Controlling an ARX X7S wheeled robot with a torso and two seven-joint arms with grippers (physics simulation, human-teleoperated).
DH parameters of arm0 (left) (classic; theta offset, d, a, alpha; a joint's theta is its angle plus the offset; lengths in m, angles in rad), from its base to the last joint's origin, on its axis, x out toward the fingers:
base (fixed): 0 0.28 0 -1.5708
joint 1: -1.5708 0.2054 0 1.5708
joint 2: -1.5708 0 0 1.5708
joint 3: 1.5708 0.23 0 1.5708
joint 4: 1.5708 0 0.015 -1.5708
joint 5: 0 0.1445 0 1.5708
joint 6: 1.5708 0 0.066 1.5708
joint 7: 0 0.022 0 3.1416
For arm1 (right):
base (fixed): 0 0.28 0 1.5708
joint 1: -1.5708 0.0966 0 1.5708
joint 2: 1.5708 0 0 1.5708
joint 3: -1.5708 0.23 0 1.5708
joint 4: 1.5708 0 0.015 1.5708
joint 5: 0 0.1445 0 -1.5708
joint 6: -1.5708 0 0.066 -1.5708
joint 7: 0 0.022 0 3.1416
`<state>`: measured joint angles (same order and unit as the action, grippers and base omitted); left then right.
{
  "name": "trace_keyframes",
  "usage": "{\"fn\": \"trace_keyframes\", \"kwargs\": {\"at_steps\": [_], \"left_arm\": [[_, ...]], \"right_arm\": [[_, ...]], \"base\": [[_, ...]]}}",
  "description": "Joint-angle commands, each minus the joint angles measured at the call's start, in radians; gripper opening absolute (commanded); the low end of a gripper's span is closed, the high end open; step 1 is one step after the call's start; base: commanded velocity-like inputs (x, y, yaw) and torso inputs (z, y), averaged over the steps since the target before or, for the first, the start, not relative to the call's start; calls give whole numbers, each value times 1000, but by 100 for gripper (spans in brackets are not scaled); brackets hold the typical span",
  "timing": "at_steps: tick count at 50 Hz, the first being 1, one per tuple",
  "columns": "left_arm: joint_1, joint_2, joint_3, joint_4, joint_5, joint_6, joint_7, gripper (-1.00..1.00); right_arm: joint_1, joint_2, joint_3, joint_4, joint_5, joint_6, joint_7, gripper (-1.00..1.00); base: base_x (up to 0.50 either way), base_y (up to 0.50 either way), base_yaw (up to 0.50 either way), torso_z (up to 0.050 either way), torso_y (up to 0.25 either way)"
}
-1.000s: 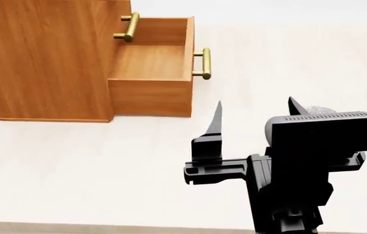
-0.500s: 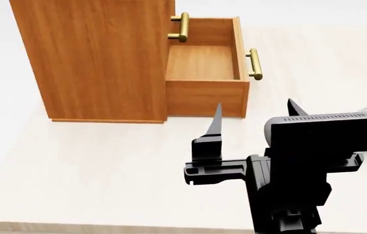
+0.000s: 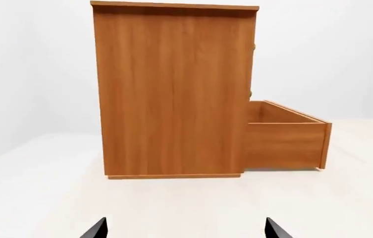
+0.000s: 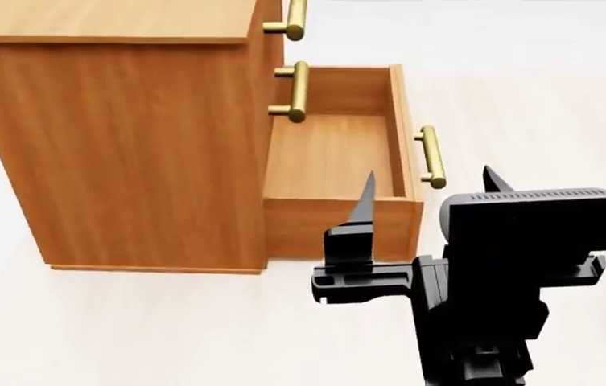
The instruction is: Put the bowl in the bottom drawer of the cabinet and close it.
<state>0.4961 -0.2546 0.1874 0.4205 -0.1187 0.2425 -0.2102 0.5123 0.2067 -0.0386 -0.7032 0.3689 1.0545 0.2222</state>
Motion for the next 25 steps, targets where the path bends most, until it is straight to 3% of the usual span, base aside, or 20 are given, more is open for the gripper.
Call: {"fn": "trace_keyframes", "kwargs": {"at_steps": [1, 25], "left_arm": [[4, -8, 7, 3, 0, 5, -11, 100], [-10, -23, 22, -12, -10, 11, -30, 100]], "right_arm": [[-10, 5, -3, 0, 5, -11, 4, 100], [-9, 16, -15, 15, 11, -24, 13, 100]], "base": [[500, 0, 0, 0, 0], [500, 0, 0, 0, 1]]}}
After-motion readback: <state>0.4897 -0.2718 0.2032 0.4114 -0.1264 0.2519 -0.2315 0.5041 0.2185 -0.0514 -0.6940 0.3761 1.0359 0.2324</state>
